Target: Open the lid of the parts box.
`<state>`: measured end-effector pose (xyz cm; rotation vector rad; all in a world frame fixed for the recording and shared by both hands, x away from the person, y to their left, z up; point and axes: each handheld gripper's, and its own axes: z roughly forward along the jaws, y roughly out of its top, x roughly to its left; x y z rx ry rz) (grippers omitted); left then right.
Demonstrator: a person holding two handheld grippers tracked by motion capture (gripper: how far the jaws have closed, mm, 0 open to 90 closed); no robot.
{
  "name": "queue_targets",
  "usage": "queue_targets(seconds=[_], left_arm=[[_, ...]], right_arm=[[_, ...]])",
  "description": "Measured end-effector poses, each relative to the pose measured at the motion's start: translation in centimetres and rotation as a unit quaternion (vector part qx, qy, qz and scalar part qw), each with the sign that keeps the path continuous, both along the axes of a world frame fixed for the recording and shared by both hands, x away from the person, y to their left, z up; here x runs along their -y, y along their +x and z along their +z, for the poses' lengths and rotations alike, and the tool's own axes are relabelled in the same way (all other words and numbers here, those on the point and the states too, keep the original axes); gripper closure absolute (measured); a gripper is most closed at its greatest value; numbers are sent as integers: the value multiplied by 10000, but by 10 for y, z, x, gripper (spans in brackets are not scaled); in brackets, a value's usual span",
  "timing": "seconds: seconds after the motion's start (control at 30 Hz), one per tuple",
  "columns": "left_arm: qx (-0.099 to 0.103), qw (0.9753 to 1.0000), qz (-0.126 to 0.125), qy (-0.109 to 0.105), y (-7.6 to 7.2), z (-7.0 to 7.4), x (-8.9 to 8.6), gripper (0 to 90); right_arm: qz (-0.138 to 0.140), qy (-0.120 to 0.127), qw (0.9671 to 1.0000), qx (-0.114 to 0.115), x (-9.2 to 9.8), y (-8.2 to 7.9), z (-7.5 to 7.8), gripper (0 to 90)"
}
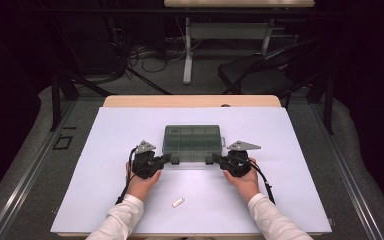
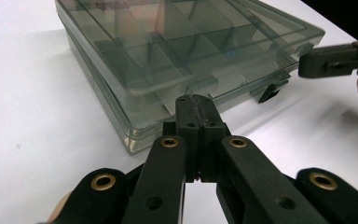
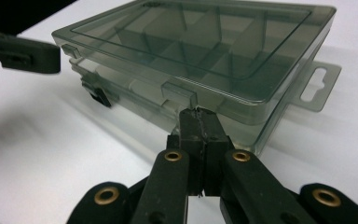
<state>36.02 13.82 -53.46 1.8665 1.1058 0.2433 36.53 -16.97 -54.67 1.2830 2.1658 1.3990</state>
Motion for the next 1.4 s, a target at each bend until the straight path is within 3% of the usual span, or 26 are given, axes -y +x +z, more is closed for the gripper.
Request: queue_targets(seconds=[0.2,0.37,0.57,0.93,1.2,1.4], left_arm=[[-48,9999,162,-16,7,1,0,900],[-26,9993,371,-64,14,10,4,900],[35,9983,576,23,22,22,6,900],[197,9976,638,195,40,48,10,900],[148,9972,688,252,54,59,13,900],[73,9963,838,177,65,65,13,900]], right_arm=[[-57,49,9999,83,0,3,8,900],[-131,64,9998,130,-1,8,16,899],[-270,-50,9996,97,-1,16,24,896],[-427,-213,9988,140,-3,34,54,887],[-567,-437,9973,190,-8,49,66,882],[-659,-558,9960,233,-13,58,75,882]])
